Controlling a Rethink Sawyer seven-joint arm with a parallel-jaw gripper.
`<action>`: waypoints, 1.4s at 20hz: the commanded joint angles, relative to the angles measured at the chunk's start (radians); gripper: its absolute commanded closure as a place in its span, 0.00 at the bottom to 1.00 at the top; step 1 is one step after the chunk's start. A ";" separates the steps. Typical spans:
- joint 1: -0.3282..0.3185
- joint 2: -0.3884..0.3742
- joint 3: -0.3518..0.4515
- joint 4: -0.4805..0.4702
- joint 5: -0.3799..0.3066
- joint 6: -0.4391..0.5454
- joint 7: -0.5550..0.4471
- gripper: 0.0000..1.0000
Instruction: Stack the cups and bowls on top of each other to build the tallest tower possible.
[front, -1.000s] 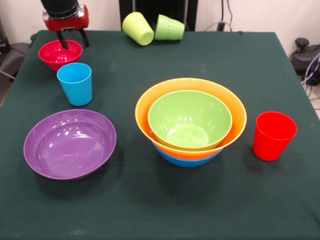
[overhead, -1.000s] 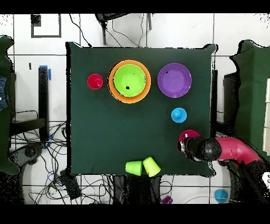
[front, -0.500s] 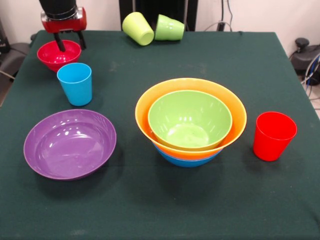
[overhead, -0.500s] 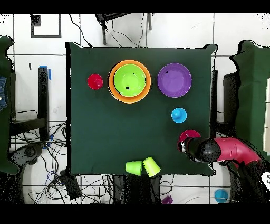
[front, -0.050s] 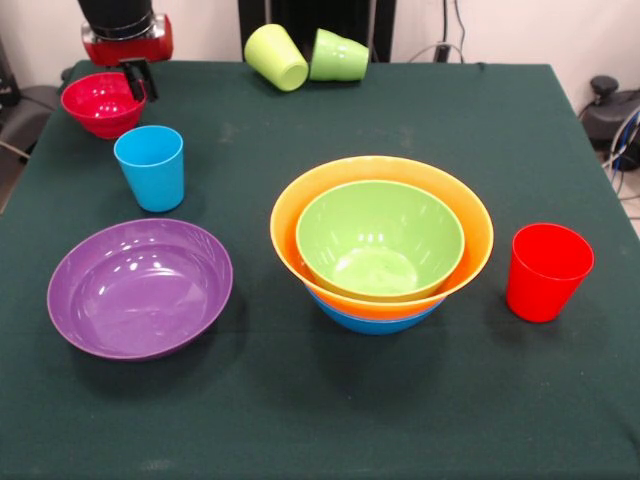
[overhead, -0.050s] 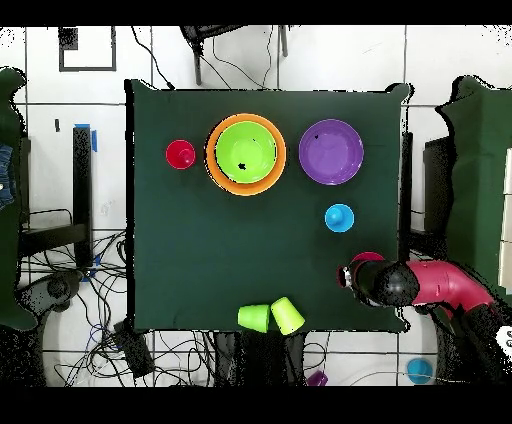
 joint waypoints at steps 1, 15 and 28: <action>0.052 0.060 0.012 -0.062 -0.032 -0.042 -0.147 1.00; 0.080 0.030 0.009 -0.035 -0.032 -0.083 -0.070 1.00; 0.357 -0.156 -0.176 0.145 -0.037 -0.280 0.392 1.00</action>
